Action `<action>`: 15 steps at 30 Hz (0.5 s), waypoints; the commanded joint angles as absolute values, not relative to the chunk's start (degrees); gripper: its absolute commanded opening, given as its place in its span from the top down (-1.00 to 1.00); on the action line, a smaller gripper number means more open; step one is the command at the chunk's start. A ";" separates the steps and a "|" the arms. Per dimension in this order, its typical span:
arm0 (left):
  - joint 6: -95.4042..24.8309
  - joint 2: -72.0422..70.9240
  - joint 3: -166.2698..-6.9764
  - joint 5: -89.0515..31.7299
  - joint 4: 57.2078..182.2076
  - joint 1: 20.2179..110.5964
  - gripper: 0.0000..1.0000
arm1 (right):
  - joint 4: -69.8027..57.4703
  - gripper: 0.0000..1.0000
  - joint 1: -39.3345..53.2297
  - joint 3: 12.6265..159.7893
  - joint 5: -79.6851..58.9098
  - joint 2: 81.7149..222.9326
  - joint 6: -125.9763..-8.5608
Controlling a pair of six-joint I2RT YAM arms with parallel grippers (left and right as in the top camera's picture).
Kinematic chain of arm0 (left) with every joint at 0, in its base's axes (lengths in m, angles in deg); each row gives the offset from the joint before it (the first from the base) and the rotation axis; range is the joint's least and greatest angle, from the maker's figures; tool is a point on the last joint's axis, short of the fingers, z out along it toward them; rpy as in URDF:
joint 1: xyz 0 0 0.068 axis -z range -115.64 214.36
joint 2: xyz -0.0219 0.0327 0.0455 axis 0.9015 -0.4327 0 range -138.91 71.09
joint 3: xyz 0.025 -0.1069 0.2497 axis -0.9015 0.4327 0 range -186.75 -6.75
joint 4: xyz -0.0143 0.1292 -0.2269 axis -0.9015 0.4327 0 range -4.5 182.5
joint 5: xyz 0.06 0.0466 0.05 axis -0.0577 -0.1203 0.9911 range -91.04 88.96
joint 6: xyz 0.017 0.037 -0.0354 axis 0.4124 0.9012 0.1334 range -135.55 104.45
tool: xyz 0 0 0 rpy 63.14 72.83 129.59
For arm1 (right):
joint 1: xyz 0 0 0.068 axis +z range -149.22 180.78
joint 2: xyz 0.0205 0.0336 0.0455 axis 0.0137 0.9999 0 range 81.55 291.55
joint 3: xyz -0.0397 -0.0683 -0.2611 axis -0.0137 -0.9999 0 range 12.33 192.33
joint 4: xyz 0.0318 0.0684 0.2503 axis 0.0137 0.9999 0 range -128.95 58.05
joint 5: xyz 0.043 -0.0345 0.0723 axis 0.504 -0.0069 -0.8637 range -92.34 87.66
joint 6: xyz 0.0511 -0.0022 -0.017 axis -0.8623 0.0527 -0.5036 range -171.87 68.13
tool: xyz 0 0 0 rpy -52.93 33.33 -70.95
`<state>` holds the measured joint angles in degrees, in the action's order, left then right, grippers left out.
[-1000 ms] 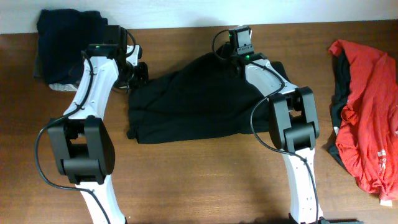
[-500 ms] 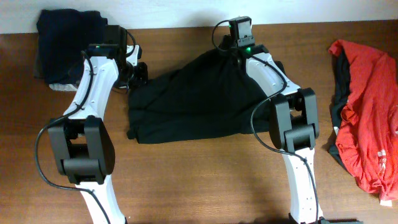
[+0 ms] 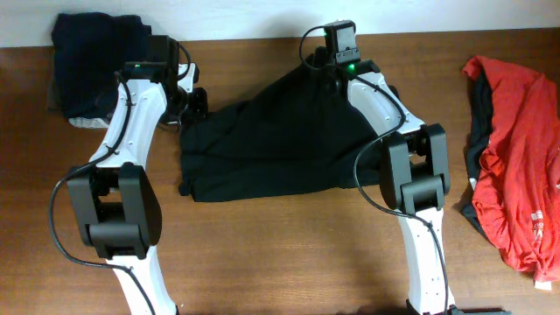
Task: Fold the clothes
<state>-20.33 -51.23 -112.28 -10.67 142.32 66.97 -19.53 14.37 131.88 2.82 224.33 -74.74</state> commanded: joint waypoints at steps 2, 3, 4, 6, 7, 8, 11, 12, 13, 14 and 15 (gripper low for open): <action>-20.61 -48.85 -112.87 -10.04 142.56 66.97 0.98 | -21.63 0.00 14.28 133.45 0.01 226.63 -74.59; -20.61 -48.85 -112.87 -10.06 142.58 66.97 0.98 | -22.13 -0.02 14.26 133.45 -0.65 227.17 -74.59; -20.61 -48.85 -112.87 -10.04 142.58 66.97 0.98 | -22.61 -0.02 14.26 133.45 -0.89 227.74 -74.61; -20.61 -48.85 -112.87 -10.04 142.58 66.97 0.98 | -23.75 -0.03 14.28 133.45 -1.31 228.81 -74.57; -20.61 -48.85 -112.87 -10.04 142.58 66.97 0.98 | -24.25 -0.04 14.28 133.45 -2.18 229.16 -74.50; -20.61 -48.85 -112.87 -10.04 142.58 66.97 0.98 | -24.49 -0.05 14.28 133.45 -2.84 229.31 -74.35; -20.61 -48.85 -112.87 -10.06 142.56 66.97 0.98 | -24.84 -0.10 14.32 133.45 -3.19 230.04 -74.33; -20.61 -48.85 -112.87 -10.06 142.56 66.97 0.98 | -24.84 -0.17 14.32 133.45 -3.19 230.21 -74.35; -20.61 -48.85 -112.87 -10.06 142.56 66.97 0.98 | -24.84 -0.21 14.32 133.45 -3.19 230.39 -74.35; -20.61 -48.85 -112.87 -10.06 142.56 66.97 0.98 | -24.89 -0.23 14.32 133.45 -3.21 230.50 -74.35; -20.61 -48.85 -112.87 -10.06 142.56 66.97 0.98 | -24.91 -0.25 14.32 133.45 -3.19 230.54 -74.33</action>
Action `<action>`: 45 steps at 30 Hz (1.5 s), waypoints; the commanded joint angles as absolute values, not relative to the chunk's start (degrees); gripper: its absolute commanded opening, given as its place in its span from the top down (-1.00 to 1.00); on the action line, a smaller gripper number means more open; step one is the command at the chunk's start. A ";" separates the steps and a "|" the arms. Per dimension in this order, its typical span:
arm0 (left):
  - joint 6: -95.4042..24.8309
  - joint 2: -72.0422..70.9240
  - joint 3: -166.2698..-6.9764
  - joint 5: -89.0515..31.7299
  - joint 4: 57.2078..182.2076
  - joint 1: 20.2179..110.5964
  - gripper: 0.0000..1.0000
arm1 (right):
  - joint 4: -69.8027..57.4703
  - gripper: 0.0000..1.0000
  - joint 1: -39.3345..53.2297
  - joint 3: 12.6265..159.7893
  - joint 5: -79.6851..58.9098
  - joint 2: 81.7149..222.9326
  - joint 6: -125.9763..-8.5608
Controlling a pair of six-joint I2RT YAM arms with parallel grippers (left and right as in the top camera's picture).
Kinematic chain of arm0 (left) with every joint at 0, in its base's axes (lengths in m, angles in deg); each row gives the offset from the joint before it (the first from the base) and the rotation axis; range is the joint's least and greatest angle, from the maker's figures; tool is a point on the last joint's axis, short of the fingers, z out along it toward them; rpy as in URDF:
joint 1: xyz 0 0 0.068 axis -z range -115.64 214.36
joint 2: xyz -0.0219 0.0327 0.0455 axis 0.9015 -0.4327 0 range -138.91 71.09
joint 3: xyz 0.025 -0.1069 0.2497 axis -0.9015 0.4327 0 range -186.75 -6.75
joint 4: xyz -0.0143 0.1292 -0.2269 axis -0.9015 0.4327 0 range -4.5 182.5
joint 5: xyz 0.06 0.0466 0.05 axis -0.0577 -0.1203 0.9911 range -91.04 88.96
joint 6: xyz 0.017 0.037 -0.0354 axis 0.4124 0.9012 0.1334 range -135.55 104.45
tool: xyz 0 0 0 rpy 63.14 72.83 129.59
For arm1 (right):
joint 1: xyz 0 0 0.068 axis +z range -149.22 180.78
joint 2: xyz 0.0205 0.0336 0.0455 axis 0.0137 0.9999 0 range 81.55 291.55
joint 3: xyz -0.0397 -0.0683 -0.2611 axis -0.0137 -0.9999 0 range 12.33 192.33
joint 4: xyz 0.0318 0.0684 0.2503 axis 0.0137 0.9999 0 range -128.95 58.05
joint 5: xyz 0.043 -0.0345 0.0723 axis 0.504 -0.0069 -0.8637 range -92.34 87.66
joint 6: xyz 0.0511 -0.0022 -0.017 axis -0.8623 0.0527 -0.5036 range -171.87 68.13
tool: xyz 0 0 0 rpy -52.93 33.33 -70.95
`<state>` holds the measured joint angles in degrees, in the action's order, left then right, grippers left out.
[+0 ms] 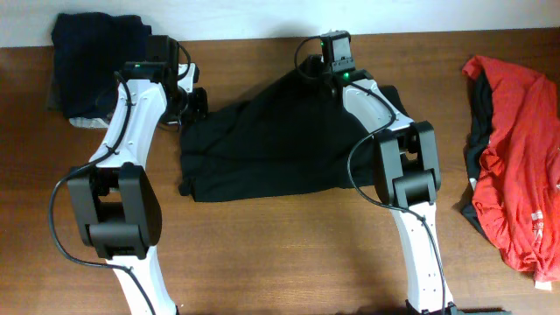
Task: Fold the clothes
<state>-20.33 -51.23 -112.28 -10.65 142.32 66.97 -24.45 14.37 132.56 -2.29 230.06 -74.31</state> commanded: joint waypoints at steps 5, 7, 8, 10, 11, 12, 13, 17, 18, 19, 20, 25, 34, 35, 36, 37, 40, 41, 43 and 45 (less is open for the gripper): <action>-20.61 -48.85 -112.87 -10.06 142.56 66.97 0.98 | -25.15 -0.33 14.67 133.45 -3.21 230.95 -74.15; -20.61 -48.85 -112.87 -10.06 142.56 66.97 0.98 | -25.28 -0.19 15.11 133.45 -3.12 230.98 -74.18; -20.61 -48.85 -112.87 -10.06 142.56 66.97 0.98 | -25.37 -0.03 15.37 133.45 -2.97 230.98 -74.18; -20.61 -48.85 -112.87 -10.06 142.56 66.97 0.98 | -25.65 0.24 15.77 133.47 -1.70 230.98 -74.18; -20.61 -48.85 -112.87 -10.06 142.58 66.97 0.98 | -25.89 0.35 15.96 133.47 -0.39 230.98 -74.22; -20.61 -48.85 -112.87 -10.06 142.58 66.97 0.97 | -26.11 0.42 16.09 133.47 -0.06 230.98 -74.20; -20.61 -48.85 -112.87 -10.06 142.60 66.97 0.97 | -26.55 0.50 16.16 133.47 0.31 230.98 -74.22; -20.61 -48.85 -112.87 -10.06 142.58 66.97 0.97 | -26.96 0.78 16.14 133.52 0.44 230.95 -74.22; -20.61 -48.85 -112.87 -10.06 142.58 66.97 0.97 | -26.96 0.83 16.12 133.54 0.73 230.95 -74.20; -20.61 -48.85 -112.87 -10.06 142.60 66.97 0.97 | -26.94 0.85 16.07 133.54 1.29 230.80 -74.20; -20.61 -48.85 -112.87 -10.06 142.60 66.97 0.97 | -26.90 0.88 16.03 133.56 2.28 230.60 -74.20; -20.61 -48.85 -112.87 -10.04 142.58 66.97 0.97 | -24.91 0.92 15.75 134.72 3.39 228.72 -74.18; -20.61 -48.85 -112.87 -10.04 142.60 66.97 0.97 | -20.30 0.92 14.52 135.57 5.86 225.47 -73.32; -20.59 -48.85 -112.87 -10.04 142.60 66.97 0.96 | -19.79 0.92 14.46 135.57 6.69 225.25 -73.32; -20.59 -48.85 -112.87 -10.04 142.60 66.97 0.96 | -19.33 0.92 14.35 135.57 7.46 225.12 -73.32; -20.59 -48.85 -112.87 -10.04 142.58 66.97 0.96 | -18.68 0.92 14.24 135.57 8.09 224.68 -73.32; -20.61 -48.85 -112.87 -10.04 142.60 66.97 0.96 | -17.15 0.92 14.19 135.57 9.64 223.68 -73.32; -20.61 -48.85 -112.87 -10.04 142.58 66.97 0.96 | -16.60 0.92 14.22 135.57 10.06 223.11 -73.32; -20.61 -48.85 -112.87 -10.04 142.58 66.97 0.97 | -15.68 0.92 14.26 135.57 10.19 222.15 -73.32; -20.61 -48.85 -112.87 -10.04 142.58 66.97 0.97 | -14.68 0.92 14.26 135.57 10.21 221.14 -73.32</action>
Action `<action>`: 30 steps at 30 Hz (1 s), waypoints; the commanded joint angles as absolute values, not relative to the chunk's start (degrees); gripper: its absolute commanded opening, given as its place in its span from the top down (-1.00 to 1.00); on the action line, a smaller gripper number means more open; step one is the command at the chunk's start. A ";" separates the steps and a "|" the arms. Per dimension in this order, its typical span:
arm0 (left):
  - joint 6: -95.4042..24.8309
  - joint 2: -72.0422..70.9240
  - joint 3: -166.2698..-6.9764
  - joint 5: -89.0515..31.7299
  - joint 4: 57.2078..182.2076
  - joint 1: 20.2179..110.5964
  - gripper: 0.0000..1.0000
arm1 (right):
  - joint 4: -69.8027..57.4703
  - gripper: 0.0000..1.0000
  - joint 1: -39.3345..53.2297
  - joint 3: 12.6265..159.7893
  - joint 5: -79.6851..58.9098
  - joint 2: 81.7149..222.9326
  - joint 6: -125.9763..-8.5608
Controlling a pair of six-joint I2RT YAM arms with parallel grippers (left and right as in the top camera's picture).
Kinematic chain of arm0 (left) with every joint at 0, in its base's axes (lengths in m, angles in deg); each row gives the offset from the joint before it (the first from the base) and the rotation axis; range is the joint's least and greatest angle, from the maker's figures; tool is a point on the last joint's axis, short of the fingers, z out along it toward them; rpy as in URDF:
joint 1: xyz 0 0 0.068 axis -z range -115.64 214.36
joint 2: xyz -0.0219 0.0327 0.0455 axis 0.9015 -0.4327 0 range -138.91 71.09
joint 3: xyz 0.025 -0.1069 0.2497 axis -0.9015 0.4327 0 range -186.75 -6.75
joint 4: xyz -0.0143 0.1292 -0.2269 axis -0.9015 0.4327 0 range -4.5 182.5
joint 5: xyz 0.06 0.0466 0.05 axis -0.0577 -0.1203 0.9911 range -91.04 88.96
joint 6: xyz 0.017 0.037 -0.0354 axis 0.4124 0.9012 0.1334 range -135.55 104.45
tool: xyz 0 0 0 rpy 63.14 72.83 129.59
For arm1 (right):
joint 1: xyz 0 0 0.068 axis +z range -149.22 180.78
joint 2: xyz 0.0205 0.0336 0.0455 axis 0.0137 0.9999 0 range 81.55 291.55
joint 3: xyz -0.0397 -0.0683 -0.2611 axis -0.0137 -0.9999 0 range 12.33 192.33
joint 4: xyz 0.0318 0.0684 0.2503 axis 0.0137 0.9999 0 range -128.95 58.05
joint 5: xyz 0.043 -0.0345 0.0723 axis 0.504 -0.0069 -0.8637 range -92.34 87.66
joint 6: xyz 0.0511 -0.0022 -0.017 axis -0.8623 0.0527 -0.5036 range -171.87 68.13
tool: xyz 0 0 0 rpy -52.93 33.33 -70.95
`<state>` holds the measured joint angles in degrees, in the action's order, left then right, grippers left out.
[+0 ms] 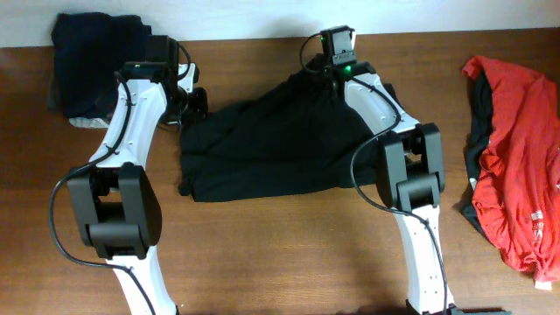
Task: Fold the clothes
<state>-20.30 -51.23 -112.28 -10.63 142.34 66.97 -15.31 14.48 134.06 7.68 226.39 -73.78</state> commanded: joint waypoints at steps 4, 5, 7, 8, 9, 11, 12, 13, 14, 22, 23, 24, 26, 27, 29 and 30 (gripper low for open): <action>-20.59 -48.85 -112.87 -10.02 142.60 66.97 0.96 | -11.53 0.92 14.19 135.57 10.23 218.80 -73.32; -20.61 -48.85 -112.87 -10.02 142.60 66.97 0.96 | -10.66 0.92 14.15 135.57 10.37 218.23 -73.32; -20.61 -48.85 -112.87 -10.02 142.58 66.93 0.96 | -9.24 0.92 14.15 135.57 10.39 217.23 -73.30; -20.61 -48.85 -112.87 -10.02 142.58 66.90 0.96 | -8.67 0.92 14.15 135.57 10.41 216.79 -73.30; -20.59 -48.85 -112.87 -10.02 142.60 66.90 0.96 | -8.28 0.92 14.15 135.57 10.39 216.38 -73.28; -20.59 -48.85 -112.87 -10.02 142.60 66.93 0.97 | -7.79 0.92 14.13 135.57 10.39 216.03 -73.08; -20.59 -48.85 -112.87 -10.02 142.60 66.93 0.97 | -7.55 0.92 14.13 135.57 10.41 215.94 -73.08; -20.59 -48.85 -112.87 -10.02 142.62 66.93 0.96 | -7.25 0.92 14.15 135.57 10.39 215.94 -73.10; -20.59 -48.85 -112.87 -10.02 142.65 66.93 0.96 | -6.81 0.92 14.15 135.57 10.41 215.94 -73.10; -20.59 -48.85 -112.87 -10.02 142.58 66.93 0.96 | -0.10 -0.15 13.97 135.57 16.33 215.94 -73.28; -20.59 -48.85 -112.87 -10.02 142.56 66.93 0.96 | 0.10 -0.25 13.91 135.57 16.29 215.94 -73.28; -20.59 -48.85 -112.87 -10.02 142.58 66.93 0.96 | 0.07 -0.32 13.89 135.57 16.14 215.94 -73.30; -20.59 -48.85 -112.87 -10.02 142.58 66.93 0.96 | -0.80 -0.38 13.82 135.57 15.09 215.96 -73.30; -20.59 -48.85 -112.87 -10.02 142.58 66.93 0.96 | -2.09 -0.39 13.76 135.57 12.64 216.20 -73.30; -20.59 -48.85 -112.87 -10.04 142.58 66.93 0.96 | -4.21 -0.38 13.76 135.57 9.05 216.73 -73.17; -20.59 -48.85 -112.87 -10.04 142.58 66.93 0.96 | -5.46 -0.39 13.78 135.55 7.35 217.10 -73.10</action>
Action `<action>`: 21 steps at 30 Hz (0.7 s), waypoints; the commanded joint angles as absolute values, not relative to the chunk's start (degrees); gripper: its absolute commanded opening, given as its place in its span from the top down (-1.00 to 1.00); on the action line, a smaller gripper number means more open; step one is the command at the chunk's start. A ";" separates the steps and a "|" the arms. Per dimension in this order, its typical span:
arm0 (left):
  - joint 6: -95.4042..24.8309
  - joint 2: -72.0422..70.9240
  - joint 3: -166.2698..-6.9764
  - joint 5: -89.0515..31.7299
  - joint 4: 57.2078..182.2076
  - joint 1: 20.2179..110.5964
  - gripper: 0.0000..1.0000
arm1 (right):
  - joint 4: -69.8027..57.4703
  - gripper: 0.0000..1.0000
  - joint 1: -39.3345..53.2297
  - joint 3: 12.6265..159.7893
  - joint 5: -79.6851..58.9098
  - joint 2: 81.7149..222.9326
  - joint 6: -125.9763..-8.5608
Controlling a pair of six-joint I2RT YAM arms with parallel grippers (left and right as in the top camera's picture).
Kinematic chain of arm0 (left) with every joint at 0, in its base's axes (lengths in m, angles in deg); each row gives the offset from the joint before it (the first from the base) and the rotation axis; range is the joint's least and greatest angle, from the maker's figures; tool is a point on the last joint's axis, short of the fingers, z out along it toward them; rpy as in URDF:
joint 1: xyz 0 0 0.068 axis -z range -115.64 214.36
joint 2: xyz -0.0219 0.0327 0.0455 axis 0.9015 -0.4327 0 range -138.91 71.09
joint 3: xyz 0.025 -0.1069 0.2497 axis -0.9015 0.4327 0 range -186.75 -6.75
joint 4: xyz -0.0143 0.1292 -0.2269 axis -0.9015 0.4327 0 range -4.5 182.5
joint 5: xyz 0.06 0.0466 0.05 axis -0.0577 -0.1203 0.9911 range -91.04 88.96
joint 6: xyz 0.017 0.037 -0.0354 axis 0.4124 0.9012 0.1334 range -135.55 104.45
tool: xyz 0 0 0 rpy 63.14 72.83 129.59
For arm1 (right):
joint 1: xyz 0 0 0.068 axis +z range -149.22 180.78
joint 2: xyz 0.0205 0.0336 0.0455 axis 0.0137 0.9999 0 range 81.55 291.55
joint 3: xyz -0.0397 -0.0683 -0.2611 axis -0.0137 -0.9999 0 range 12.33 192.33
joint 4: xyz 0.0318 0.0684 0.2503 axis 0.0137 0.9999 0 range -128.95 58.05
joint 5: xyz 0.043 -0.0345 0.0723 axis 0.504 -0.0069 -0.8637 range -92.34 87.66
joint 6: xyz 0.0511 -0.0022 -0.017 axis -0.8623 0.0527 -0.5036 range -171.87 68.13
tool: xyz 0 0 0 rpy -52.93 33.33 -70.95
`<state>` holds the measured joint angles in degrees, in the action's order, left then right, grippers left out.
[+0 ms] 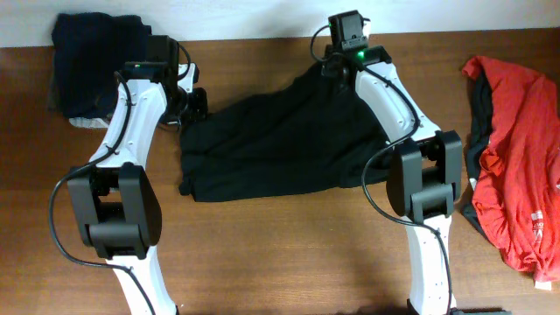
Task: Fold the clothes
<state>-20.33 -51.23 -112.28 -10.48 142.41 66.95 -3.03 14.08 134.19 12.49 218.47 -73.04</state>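
Observation:
A black garment (280,144) lies spread and wrinkled across the middle of the wooden table (280,254). My right gripper (326,70) sits at the garment's far right corner, mostly hidden under its wrist, and the cloth is drawn up to a peak at it. At the garment's far left corner is my left gripper (196,102). Its dark fingers merge with the dark cloth, so their state does not show.
A pile of dark navy clothes (92,52) lies at the far left corner, close behind the left arm. A red garment (516,149) with a black one under it lies along the right edge.
My right gripper has moved right and slightly farther back, and the garment's far right corner has gone with it, stretching the top edge. The left arm has not moved.
My right gripper was first at the garment's far right corner. It then stood farther left with the corner bunched inward, then a little to the right, and now farther right with the cloth stretched out. The left gripper stayed at the far left corner throughout.

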 commanded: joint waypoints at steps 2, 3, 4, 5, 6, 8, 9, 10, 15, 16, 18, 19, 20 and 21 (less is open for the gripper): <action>-20.59 -48.85 -112.87 -10.06 142.62 66.93 0.96 | -7.64 -0.39 13.78 135.55 4.94 218.04 -73.13; -20.59 -48.85 -112.87 -10.04 142.62 66.93 0.96 | -8.73 -0.39 13.78 135.55 3.81 218.63 -73.13; -20.61 -48.85 -112.87 -10.06 142.62 66.93 0.96 | -10.09 -0.39 13.78 135.55 2.91 219.35 -73.13; -20.61 -48.85 -112.87 -10.04 142.62 66.93 0.96 | -11.60 -0.39 13.78 135.55 1.93 220.20 -73.10; -20.61 -48.85 -112.87 -10.04 142.62 66.93 0.96 | -12.95 -0.39 13.78 135.55 1.05 220.97 -73.02; -20.59 -48.85 -112.87 -10.04 142.62 66.93 0.96 | -14.66 -0.39 13.78 135.55 0.88 222.52 -72.84; -20.61 -48.85 -112.87 -10.04 142.65 66.93 0.96 | -14.99 -0.39 13.73 135.55 0.88 223.02 -72.65; -20.59 -48.85 -112.87 -10.04 142.67 66.93 0.96 | -15.27 -0.38 13.65 135.55 0.88 223.68 -72.60; -20.61 -48.85 -112.87 -10.06 142.60 66.93 0.96 | -16.08 -0.38 12.73 135.55 0.88 226.74 -72.69; -20.61 -48.85 -112.87 -10.04 142.60 66.93 0.96 | -16.32 -0.38 12.25 135.55 0.86 227.39 -72.71; -20.61 -48.85 -112.87 -10.04 142.60 66.93 0.96 | -16.71 -0.38 11.81 135.55 0.86 228.00 -72.69; -20.61 -48.85 -112.87 -10.04 142.60 66.93 0.96 | -16.82 -0.38 11.59 135.57 0.84 228.18 -72.71; -20.61 -48.85 -112.87 -10.04 142.60 66.93 0.96 | -16.82 -0.38 11.50 135.55 0.81 228.20 -72.69; -20.61 -48.85 -112.87 -10.04 142.60 66.93 0.96 | -16.80 -0.38 11.53 135.55 0.79 228.31 -72.69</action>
